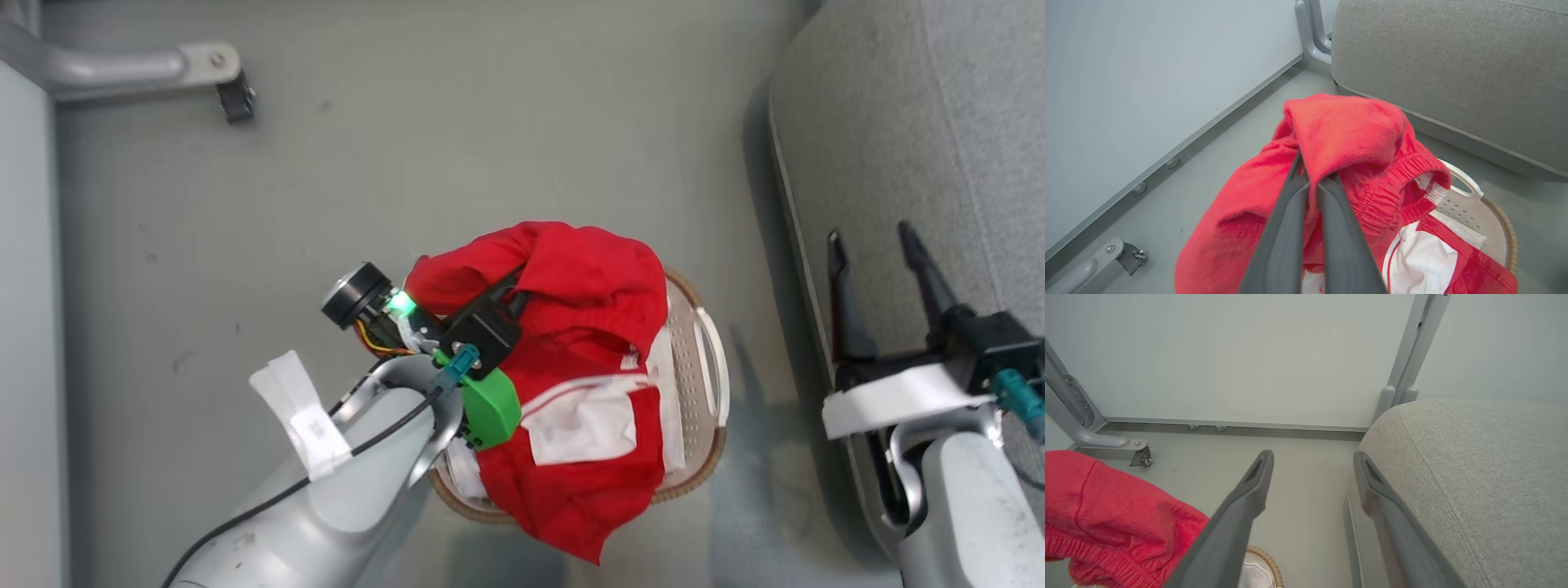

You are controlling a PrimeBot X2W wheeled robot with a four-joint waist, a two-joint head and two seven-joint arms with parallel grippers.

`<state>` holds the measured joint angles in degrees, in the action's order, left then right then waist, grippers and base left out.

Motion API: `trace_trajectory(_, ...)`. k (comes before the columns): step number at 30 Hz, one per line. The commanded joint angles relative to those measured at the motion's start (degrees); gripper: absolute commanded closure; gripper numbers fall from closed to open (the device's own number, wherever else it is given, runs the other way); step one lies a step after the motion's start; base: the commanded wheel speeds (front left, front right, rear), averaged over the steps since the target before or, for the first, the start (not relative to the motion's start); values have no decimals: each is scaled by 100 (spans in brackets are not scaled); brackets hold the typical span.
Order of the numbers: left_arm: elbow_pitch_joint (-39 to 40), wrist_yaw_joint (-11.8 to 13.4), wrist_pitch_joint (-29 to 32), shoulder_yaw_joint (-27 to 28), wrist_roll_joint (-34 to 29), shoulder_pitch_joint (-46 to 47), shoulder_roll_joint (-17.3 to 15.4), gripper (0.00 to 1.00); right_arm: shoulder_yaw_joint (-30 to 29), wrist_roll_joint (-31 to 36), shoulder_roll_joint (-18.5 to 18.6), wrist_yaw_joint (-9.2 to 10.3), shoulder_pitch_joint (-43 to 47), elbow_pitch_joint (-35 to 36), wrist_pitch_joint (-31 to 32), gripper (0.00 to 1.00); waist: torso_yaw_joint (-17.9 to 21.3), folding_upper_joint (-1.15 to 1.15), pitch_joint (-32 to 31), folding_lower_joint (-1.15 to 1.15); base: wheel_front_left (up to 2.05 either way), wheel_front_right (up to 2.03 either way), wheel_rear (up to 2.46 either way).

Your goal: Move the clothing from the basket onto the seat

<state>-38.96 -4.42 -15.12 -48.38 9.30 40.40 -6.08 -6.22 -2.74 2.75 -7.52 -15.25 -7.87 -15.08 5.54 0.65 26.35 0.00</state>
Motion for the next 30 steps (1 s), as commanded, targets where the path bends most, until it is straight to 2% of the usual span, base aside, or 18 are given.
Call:
trace_trajectory(1, 51, -37, -6, 10, 22, -107, -105, 100, 72, 31, 25, 6, 196, -49, -14, 0, -409, -65, -1273, 0, 0, 0, 0)
trace_trajectory(6, 316, -111, 140, 74, 138, 54, -390, 100, 383, -30, 25, 6, 501, -130, -14, 0, -387, -65, -1863, 0, 0, 0, 0)
trace_trajectory(14, 1365, -238, 833, 337, 596, 403, -1006, 100, 1001, -38, 23, 6, 783, -198, -14, 0, -331, -65, -2412, 0, 0, 0, 0)
trace_trajectory(24, 2694, -281, 1622, 637, 1143, 762, -1572, 100, 1771, 98, 23, 6, 467, -187, -14, 0, -331, -65, -2547, 0, 0, 0, 0)
trace_trajectory(30, 3319, -205, 1871, 659, 1244, 717, -1690, 100, 2078, 274, 25, 6, 207, -417, -14, 0, -417, -65, -2569, 0, 0, 0, 0)
